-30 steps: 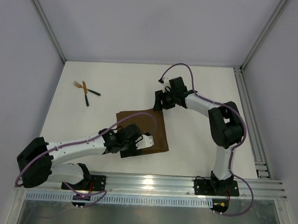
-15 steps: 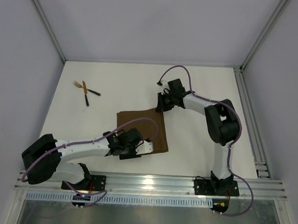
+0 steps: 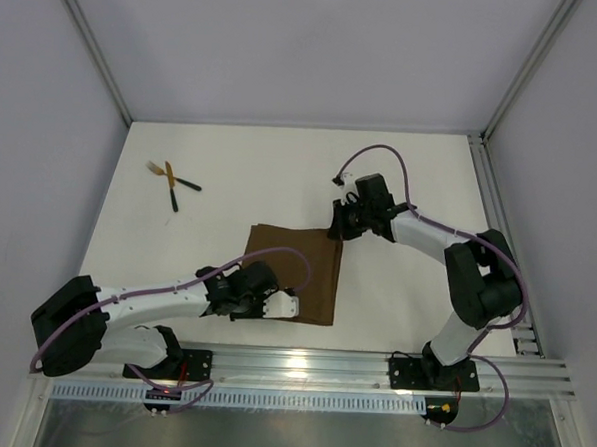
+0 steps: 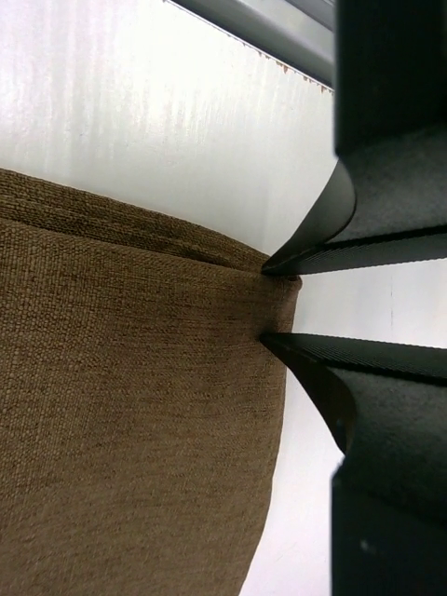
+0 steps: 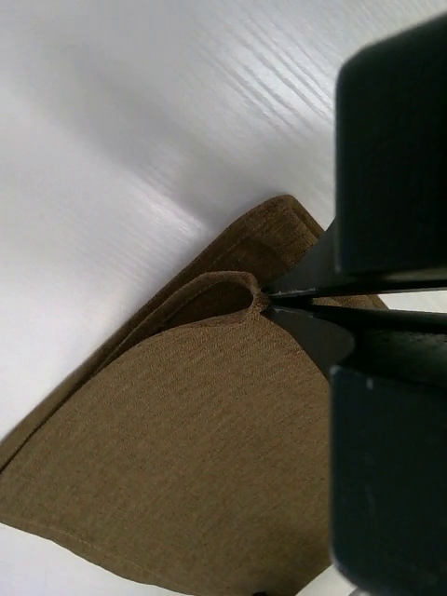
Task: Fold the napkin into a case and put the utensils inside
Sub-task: Rotate the lower triangle-folded napkin at the center of the board.
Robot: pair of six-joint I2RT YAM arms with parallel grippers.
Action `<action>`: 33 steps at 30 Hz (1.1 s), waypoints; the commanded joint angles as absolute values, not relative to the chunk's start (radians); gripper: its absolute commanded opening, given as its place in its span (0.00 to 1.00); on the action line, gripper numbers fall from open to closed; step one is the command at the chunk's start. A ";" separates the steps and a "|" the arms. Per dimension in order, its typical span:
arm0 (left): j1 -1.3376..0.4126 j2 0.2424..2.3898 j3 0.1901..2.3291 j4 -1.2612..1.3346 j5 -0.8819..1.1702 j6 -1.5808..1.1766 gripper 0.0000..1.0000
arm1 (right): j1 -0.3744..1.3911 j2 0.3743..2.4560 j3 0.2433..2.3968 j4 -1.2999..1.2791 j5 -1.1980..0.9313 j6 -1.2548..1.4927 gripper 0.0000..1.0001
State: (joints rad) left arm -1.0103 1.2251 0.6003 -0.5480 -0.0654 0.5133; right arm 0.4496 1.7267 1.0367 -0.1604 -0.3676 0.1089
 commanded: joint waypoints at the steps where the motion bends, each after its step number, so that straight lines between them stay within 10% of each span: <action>1: -1.012 1.242 0.580 -0.560 -0.044 0.566 0.32 | 0.448 1.646 0.967 -0.124 -0.348 0.132 0.07; 23: -1.014 1.215 0.486 -0.496 -0.164 0.709 0.11 | 0.448 1.387 0.601 -0.103 -0.288 0.248 0.12; 33: -1.006 1.140 0.561 -0.606 -0.173 0.692 0.71 | 0.446 1.180 0.586 -0.222 -0.232 0.278 0.51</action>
